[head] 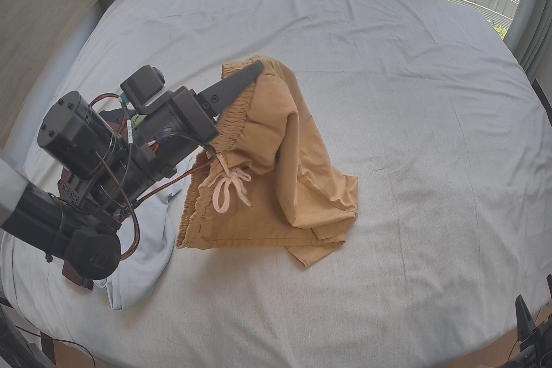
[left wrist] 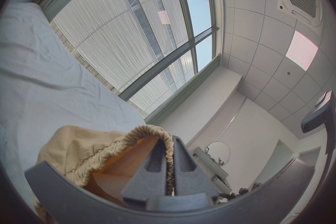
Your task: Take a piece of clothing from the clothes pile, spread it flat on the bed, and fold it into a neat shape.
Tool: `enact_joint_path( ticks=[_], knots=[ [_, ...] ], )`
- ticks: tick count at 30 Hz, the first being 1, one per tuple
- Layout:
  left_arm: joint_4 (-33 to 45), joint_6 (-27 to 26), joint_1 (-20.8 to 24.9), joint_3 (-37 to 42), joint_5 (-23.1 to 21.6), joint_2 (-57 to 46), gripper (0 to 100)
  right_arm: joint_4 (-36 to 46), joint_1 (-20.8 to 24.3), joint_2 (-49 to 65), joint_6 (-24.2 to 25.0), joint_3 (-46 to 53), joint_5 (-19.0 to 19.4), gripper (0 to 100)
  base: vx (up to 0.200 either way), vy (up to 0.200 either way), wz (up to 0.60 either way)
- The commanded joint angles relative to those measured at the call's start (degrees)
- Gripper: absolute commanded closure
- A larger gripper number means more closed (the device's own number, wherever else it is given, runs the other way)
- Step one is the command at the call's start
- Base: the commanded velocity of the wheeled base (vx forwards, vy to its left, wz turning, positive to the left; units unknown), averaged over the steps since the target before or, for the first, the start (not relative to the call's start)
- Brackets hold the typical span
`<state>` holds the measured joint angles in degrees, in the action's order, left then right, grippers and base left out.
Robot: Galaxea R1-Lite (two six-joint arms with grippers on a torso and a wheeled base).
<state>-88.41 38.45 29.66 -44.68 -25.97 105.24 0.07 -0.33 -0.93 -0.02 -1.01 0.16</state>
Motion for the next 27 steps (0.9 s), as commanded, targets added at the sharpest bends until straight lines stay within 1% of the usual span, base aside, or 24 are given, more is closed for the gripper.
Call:
enact_joint_path(
  ticks=[1, 23, 25, 26, 27],
  knots=[
    [0.0, 0.0, -0.7, 0.1, -0.1, -1.5, 100, -0.1, 0.0, 0.9, 0.2, 1.0, 0.0, 0, 0.000, 0.000, 0.00],
    [0.0, 0.1, -1.1, -0.4, -0.7, -1.1, 100, -0.8, 0.0, 0.9, -0.1, 1.0, 0.3, 0, 0.000, 0.000, 0.00],
    [0.0, 0.1, -1.1, -0.4, -0.7, -0.8, 100, -6.0, -0.2, 0.9, 1.4, -2.3, 1.2, 0, 0.000, 0.000, 0.00],
    [0.0, 0.1, -1.1, -0.4, -0.6, -0.8, 100, -7.3, -0.4, 0.8, 1.7, -3.6, 1.4, 0, 0.000, 0.000, 0.00],
    [0.0, 0.1, -1.1, -0.5, -0.6, -0.4, 100, -12.2, -1.3, -3.7, 3.0, -11.5, 2.7, 0, 0.000, 0.000, 0.00]
  ],
)
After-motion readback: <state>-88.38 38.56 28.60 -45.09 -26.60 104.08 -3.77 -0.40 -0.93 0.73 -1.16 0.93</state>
